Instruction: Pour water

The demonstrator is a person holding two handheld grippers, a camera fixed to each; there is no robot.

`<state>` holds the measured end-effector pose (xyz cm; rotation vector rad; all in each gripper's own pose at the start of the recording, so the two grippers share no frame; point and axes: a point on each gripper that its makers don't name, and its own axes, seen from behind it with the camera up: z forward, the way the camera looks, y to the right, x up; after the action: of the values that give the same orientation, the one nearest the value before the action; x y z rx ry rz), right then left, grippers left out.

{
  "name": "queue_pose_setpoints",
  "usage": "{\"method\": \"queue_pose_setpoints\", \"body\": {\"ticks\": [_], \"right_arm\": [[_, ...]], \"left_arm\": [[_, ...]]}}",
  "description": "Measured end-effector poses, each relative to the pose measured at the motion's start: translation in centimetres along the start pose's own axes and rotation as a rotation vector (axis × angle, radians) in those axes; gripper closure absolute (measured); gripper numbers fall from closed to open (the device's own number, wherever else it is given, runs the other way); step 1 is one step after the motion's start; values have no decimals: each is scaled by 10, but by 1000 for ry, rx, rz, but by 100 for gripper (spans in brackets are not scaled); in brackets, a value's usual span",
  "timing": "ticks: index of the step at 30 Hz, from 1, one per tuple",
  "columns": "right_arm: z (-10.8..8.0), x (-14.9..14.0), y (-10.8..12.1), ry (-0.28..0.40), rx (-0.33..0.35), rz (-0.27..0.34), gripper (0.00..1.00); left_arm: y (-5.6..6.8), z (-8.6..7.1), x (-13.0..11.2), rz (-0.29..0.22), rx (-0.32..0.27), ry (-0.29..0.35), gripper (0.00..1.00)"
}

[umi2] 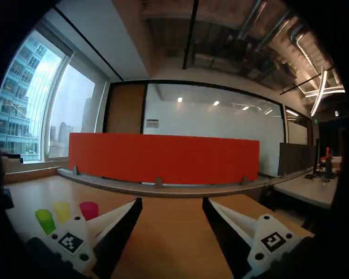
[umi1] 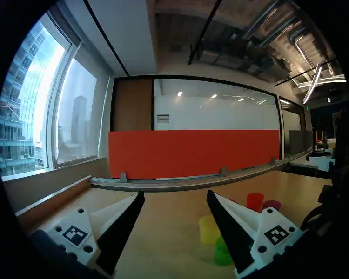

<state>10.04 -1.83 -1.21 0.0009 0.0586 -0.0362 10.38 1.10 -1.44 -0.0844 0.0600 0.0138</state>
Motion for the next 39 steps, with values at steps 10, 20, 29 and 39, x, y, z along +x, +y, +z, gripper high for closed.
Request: {"method": "queue_pose_setpoints", "body": {"ticks": [10, 20, 29, 39], "right_arm": [[-9, 9, 5, 18, -7, 50, 0], [-15, 7, 6, 20, -20, 44, 0], [-14, 5, 2, 5, -31, 28, 0], [-15, -1, -1, -14, -33, 48, 0]], "left_arm": [[-13, -3, 3, 22, 56, 10, 0], [-19, -4, -4, 53, 94, 19, 0], [-17, -5, -19, 60, 108, 25, 0], [-22, -4, -45, 52, 133, 12, 0]]}}
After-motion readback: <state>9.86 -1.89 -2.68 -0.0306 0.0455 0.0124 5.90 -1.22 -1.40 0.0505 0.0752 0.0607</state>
